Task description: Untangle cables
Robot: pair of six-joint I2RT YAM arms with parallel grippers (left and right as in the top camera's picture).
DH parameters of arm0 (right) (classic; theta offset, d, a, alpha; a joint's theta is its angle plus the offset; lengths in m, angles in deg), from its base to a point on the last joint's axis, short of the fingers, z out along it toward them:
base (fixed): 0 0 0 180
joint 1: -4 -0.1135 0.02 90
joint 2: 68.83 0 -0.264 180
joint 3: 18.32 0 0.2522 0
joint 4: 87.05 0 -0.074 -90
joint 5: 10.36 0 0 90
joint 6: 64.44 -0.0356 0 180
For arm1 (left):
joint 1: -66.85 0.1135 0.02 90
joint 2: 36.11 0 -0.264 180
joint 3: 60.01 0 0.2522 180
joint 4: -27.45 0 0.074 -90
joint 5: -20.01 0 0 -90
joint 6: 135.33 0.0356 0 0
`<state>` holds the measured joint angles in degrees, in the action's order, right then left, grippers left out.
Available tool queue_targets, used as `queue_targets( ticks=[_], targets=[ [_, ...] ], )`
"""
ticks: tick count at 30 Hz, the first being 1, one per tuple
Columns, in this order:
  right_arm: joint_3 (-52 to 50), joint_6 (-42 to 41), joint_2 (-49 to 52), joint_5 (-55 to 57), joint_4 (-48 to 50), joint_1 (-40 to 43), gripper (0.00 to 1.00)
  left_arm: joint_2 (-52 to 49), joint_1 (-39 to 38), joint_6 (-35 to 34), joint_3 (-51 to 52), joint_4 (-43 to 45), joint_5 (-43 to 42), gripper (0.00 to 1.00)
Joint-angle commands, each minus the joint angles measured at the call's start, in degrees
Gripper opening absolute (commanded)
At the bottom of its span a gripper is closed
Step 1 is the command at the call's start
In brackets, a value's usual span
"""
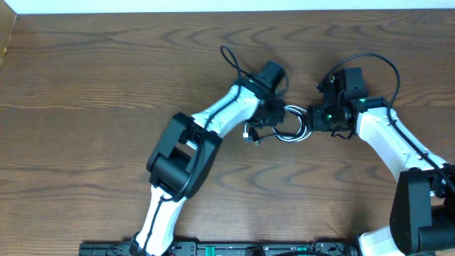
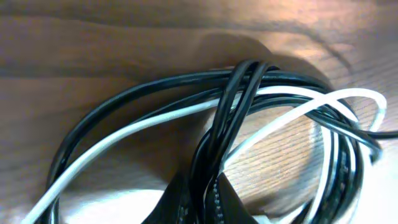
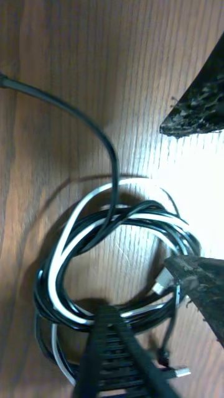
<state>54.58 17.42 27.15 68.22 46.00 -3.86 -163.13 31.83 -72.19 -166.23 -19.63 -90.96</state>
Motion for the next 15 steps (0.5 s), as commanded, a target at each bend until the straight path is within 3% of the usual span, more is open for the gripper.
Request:
queue_targets(
  ticks=[1, 7, 15],
  targets=[
    [-0.11, -0.59, 0.35, -5.70, -0.02, 1.88, 0.58, 1.60, 3.91, 4.42, 0.35, -0.37, -12.37, 0.08],
    [-0.11, -0.57, 0.35, -16.17, -0.09, 7.21, 0.58, 3.93, 9.07, 7.63, 0.35, -0.39, -29.14, 0.08],
    [-0.11, 3.06, 0.35, -36.24, 0.52, 11.93, 0.60, 3.91, 11.23, 12.76, 0.35, 0.72, -39.39, 0.07]
  ],
)
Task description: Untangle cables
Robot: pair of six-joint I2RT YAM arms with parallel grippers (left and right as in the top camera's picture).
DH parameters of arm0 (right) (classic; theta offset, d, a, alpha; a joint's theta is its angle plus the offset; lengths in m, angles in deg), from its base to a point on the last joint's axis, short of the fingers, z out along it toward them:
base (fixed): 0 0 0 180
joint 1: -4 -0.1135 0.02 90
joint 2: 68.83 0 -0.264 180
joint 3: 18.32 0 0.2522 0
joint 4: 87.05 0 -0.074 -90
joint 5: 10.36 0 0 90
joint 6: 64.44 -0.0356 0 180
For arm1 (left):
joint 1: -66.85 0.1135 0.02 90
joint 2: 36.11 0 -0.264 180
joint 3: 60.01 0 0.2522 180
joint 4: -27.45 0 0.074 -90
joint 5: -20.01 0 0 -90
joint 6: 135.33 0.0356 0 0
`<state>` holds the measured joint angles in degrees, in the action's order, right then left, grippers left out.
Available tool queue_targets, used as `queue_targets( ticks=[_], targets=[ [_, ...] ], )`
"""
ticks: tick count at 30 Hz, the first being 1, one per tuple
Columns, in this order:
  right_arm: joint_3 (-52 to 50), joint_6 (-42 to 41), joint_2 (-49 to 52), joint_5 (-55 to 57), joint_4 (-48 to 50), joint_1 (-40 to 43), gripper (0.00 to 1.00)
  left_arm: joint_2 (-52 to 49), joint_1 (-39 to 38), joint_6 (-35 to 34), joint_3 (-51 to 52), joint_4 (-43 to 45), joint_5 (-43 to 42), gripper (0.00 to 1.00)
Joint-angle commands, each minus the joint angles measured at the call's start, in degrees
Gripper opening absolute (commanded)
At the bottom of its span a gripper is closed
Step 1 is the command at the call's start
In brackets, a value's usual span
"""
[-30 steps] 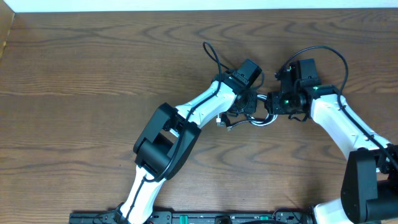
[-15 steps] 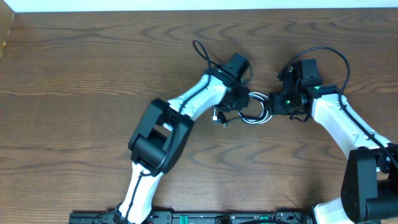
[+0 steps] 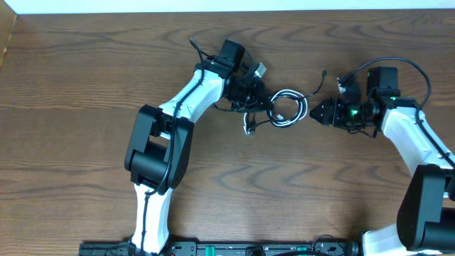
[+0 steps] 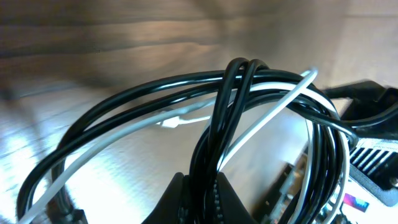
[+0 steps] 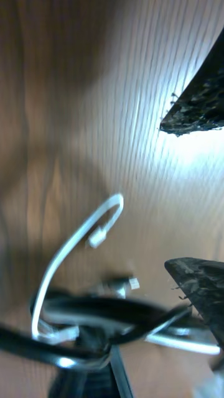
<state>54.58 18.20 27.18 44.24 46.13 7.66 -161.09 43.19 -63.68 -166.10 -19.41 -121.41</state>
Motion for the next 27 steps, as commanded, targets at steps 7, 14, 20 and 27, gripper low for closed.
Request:
queue_targets(
  ticks=[7, 14, 20, 27],
  targets=[
    [-0.11, 5.31, 0.33, -30.32, 3.91, 1.03, 0.59, 1.88, 0.68, 9.79, 0.22, 4.61, -23.52, 0.07],
    [-0.11, 5.40, 0.33, -44.65, 10.95, 1.95, 0.54, 1.88, 1.20, 9.77, 0.22, 10.88, -36.17, 0.08],
    [-0.11, 7.43, 0.33, -50.05, 13.09, 1.95, 0.50, 1.88, 2.14, 9.53, 0.22, 12.50, -38.69, 0.08],
    [-0.11, 9.49, 0.33, -50.25, 12.50, 1.95, 0.36, 1.88, 4.44, 9.55, 0.24, 11.61, -30.38, 0.07]
  ],
)
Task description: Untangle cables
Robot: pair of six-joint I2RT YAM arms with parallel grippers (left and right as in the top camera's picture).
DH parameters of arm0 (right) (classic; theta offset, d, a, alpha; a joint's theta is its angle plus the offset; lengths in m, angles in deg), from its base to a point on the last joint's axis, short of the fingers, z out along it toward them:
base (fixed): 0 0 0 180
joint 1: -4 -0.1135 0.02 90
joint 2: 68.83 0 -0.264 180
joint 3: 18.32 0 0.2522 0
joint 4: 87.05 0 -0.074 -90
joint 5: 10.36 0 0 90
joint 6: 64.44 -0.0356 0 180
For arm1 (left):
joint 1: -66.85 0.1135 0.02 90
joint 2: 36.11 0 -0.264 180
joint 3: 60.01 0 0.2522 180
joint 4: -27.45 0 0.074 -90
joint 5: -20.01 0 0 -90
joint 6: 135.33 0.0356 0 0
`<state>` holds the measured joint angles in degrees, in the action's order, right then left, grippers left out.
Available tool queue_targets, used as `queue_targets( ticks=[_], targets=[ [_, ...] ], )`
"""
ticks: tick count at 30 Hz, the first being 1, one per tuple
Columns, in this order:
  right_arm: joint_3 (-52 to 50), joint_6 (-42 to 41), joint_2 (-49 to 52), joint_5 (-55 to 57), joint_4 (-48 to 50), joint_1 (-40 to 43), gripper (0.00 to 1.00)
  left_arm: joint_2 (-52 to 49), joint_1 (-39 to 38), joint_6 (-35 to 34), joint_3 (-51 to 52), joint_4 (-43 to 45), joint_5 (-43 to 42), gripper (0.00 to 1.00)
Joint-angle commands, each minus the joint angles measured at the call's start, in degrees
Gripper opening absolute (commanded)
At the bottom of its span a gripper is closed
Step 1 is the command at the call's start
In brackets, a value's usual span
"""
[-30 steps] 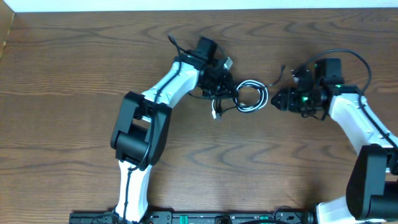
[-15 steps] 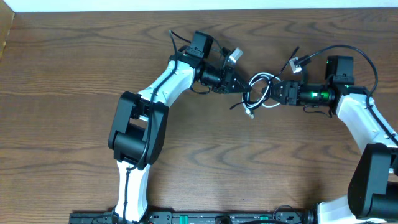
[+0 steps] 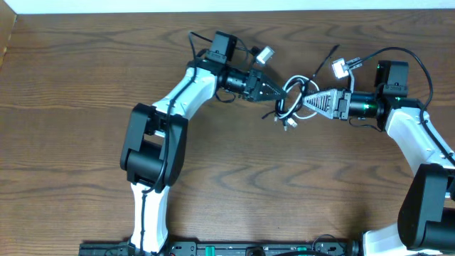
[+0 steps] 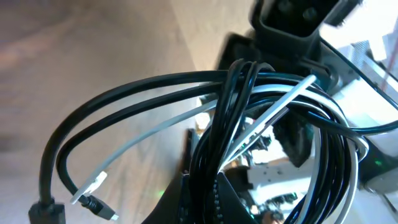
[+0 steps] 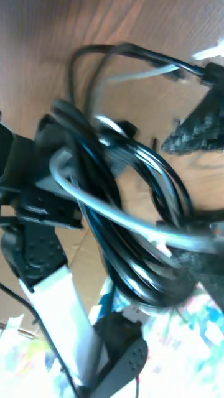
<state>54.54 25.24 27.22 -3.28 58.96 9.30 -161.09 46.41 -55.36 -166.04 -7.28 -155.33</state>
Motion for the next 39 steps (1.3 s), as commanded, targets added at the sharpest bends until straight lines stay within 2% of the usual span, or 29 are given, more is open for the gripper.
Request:
queue_targets(
  ticks=[1, 4, 7, 11, 14, 16, 20, 22, 24, 25, 28, 30, 32, 39],
  targets=[
    [-0.07, 3.13, 0.28, -2.64, -0.85, 0.31, 0.37, 1.88, 1.25, 1.22, 0.17, -1.40, 6.64, 0.07],
    [-0.07, 3.41, 0.28, 2.62, -3.63, 0.31, 0.44, 1.88, 0.83, 1.20, 0.17, -6.38, 21.70, 0.08],
    [-0.07, 3.43, 0.28, 14.67, -8.63, 0.24, 0.47, 1.88, -0.57, 1.18, 0.17, -11.96, 39.39, 0.07],
    [-0.07, 3.87, 0.28, 27.08, -12.74, -1.27, 0.48, 1.88, -2.73, -3.67, 0.15, -13.70, 48.68, 0.07],
    [-0.07, 3.89, 0.28, 28.79, -12.79, -3.65, 0.38, 1.90, -4.11, -10.32, 0.15, -13.73, 53.92, 0.07],
    [-0.07, 3.82, 0.28, 28.83, -12.83, -5.31, 0.35, 1.90, -4.63, -13.16, 0.15, -13.70, 54.97, 0.07],
    [-0.07, 0.57, 0.28, 28.89, -12.76, -7.69, 0.37, 2.78, -4.35, -22.01, 0.15, -13.92, 54.10, 0.07],
    [-0.07, -4.26, 0.28, 29.03, -12.48, -8.35, 0.34, 3.50, -3.91, -28.61, 0.15, -13.92, 54.10, 0.07],
    [-0.07, -8.70, 0.28, 29.05, -12.09, -8.92, 0.27, 4.26, -3.37, -39.56, 0.15, -13.97, 54.10, 0.07],
    [-0.07, -10.51, 0.28, 29.24, -12.02, -9.27, 0.27, 4.48, -3.26, -44.50, 0.15, -13.99, 54.10, 0.07],
    [-0.07, -15.43, 0.28, 32.76, -11.87, -10.82, 0.29, 4.57, -3.37, -56.70, 0.15, -14.25, 53.79, 0.07],
    [-0.07, -17.90, 0.28, 36.57, -11.43, -12.22, 0.34, 4.55, -3.82, -61.72, 0.15, -14.60, 53.59, 0.07],
    [-0.07, -19.91, 0.28, 39.43, -10.64, -14.01, 0.44, 4.55, -4.55, -65.79, 0.15, -14.58, 52.70, 0.07],
    [-0.07, -28.06, 0.28, 47.52, -6.47, -18.71, 0.44, 4.55, -5.25, -67.23, 0.15, -14.60, 49.33, 0.07]
  ],
)
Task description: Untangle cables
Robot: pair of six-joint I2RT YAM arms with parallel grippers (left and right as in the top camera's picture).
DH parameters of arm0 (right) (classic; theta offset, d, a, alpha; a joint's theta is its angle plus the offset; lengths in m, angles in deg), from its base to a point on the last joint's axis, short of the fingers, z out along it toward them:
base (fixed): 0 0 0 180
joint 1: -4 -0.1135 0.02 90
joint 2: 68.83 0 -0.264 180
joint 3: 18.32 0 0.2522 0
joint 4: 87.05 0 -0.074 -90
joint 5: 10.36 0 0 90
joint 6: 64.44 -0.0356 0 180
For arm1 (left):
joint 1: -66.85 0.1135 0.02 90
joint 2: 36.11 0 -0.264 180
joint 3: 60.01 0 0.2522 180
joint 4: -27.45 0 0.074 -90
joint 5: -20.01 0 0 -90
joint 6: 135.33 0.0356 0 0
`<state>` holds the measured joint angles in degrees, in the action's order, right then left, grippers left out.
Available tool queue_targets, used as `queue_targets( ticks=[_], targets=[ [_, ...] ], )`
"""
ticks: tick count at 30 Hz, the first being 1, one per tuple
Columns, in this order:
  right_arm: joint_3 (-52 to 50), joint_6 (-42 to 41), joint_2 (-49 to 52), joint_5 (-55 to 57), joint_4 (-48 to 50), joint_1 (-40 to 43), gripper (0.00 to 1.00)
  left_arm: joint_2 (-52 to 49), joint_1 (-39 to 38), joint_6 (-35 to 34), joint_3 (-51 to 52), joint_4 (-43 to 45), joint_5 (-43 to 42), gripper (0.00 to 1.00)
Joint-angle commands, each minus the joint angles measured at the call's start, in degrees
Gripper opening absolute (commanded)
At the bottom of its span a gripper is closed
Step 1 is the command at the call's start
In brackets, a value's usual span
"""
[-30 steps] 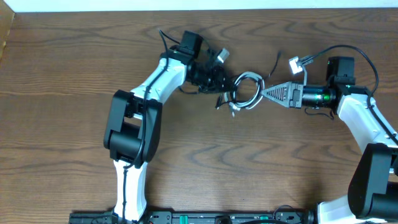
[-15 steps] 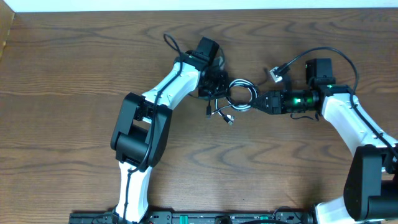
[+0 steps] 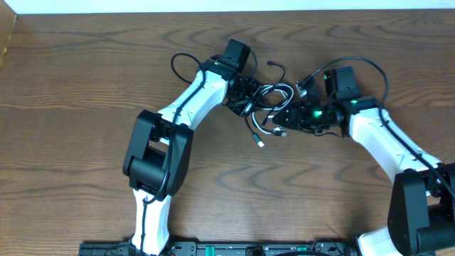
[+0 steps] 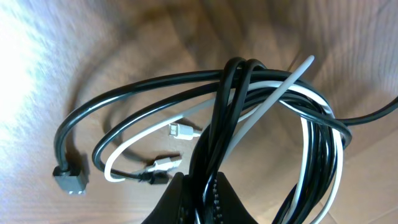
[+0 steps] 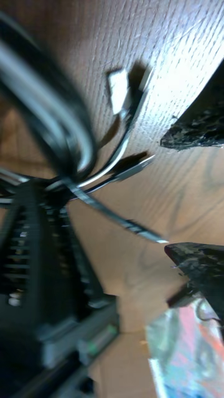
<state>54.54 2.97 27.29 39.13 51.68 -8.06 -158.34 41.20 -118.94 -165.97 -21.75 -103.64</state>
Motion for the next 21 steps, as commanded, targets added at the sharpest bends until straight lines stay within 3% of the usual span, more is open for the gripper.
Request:
queue_targets(
  ticks=[1, 15, 16, 19, 21],
  targets=[
    [-0.07, -6.86, 0.22, 6.14, 1.31, -1.90, 0.44, 1.79, -0.04, -3.65, 0.09, -0.13, -2.69, 0.07],
    [-0.79, -16.59, 0.57, 10.62, 5.35, -6.73, 0.35, 1.79, -0.07, -3.61, 0.09, -0.13, -6.03, 0.07],
    [-0.81, -16.59, 0.59, 10.69, 5.60, -7.02, 0.31, 1.79, -0.04, -3.58, 0.09, -0.13, -6.54, 0.07],
    [-0.81, -16.57, 0.59, 11.26, 5.64, -7.23, 0.01, 1.79, -0.04, -2.43, 0.09, -0.13, -6.64, 0.07],
    [-0.81, -16.55, 0.59, 11.34, 5.60, -7.15, 0.01, 1.79, -0.04, 0.13, 0.09, -0.11, -6.58, 0.07]
  ],
)
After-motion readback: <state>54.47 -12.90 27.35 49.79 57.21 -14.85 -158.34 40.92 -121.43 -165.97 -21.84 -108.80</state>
